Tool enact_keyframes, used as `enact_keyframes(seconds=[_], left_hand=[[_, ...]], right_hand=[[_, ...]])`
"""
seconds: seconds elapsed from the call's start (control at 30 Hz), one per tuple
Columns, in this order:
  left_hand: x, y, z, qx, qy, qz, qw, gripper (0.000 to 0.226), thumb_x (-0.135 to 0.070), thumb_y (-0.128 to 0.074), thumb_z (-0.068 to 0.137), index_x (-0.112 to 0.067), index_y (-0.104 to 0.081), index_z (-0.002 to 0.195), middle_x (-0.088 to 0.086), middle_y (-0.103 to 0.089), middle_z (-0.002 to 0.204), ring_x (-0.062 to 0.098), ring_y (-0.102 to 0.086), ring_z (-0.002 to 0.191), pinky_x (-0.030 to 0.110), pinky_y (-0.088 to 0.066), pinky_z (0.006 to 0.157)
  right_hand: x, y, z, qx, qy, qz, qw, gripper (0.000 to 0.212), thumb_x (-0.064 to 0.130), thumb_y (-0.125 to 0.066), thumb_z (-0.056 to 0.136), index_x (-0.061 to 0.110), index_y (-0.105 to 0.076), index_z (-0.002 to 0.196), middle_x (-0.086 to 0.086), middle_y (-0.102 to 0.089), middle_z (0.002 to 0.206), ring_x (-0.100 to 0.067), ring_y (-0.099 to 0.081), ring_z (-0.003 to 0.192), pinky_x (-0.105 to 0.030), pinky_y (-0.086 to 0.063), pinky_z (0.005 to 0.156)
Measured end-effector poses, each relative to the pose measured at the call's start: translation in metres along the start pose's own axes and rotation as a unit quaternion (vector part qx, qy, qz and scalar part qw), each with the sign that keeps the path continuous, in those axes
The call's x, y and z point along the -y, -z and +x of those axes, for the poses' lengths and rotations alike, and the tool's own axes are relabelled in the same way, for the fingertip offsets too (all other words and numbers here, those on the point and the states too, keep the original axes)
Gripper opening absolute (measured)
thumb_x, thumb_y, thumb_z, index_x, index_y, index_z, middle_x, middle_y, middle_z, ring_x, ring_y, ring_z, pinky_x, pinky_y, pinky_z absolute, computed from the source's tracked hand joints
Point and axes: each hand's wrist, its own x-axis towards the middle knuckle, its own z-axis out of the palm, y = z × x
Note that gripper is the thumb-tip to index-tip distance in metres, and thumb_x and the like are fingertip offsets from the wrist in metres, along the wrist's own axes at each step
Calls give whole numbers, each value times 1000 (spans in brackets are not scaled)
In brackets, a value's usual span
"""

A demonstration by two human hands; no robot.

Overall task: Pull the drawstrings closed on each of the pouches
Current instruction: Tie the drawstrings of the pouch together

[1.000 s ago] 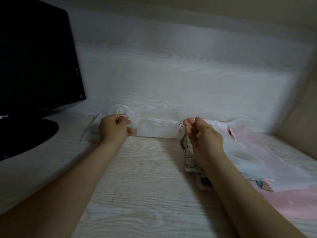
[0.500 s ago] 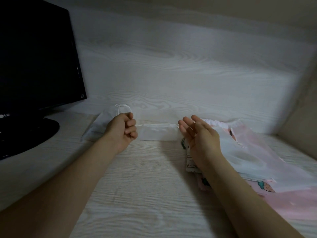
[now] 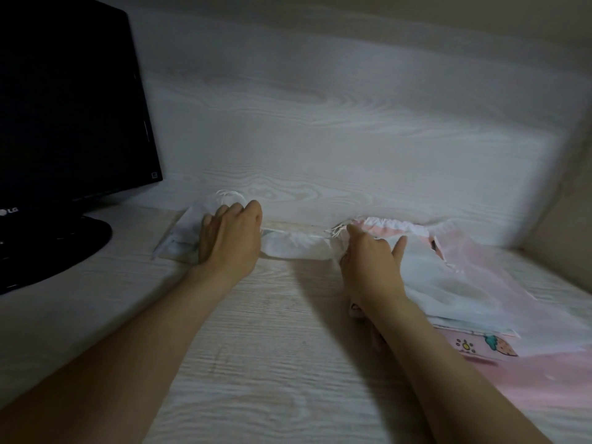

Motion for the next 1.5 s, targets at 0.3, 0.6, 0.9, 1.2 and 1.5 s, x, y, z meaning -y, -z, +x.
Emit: enact_keyframes(seconds=[0.3,0.6,0.9,1.2,1.5], left_hand=[[3,11,1,66,22,145,987,14,-12,-49,94,-26,-53,97,1,-64,110,27,-48,113,44,-33,90],[8,2,-3,22,-73,109,991,21,-29,-45,104,-28,-65,100,-5,-62,106,27,-48,109,48,-26,96],[-13,-2,-5,-55,27,-205,977,25,-20,-53,105,-20,-74,117,1,-79,97,23,-72,89,39,-59,82],[-30,-10,-12,122,5,-390,913,63,-13,-75,95,-21,-51,153,-7,-58,152,9,-70,120,38,-56,106],[-33,-10,-16,219,-69,-299,926,90,-13,-80,88,-26,-33,163,-15,-46,160,8,-70,76,31,-58,92]], right_hand=[[-4,1,1,31,-6,-84,996,44,0,-46,88,12,-54,130,6,-52,65,-22,-67,92,-71,15,119],[-5,5,-1,51,55,-19,997,53,-4,-48,88,23,-58,133,-2,-71,109,-27,-58,120,-64,-10,124],[-2,-10,-1,50,112,64,990,24,32,-50,106,23,-69,119,-8,-65,119,-32,-60,114,-46,-46,96],[10,3,-13,117,180,75,974,21,34,-55,89,30,-75,94,10,-70,90,-20,-63,94,-45,-52,89],[7,-2,-8,73,130,146,978,19,23,-56,100,20,-73,106,-2,-74,85,-24,-69,79,-43,-56,78]])
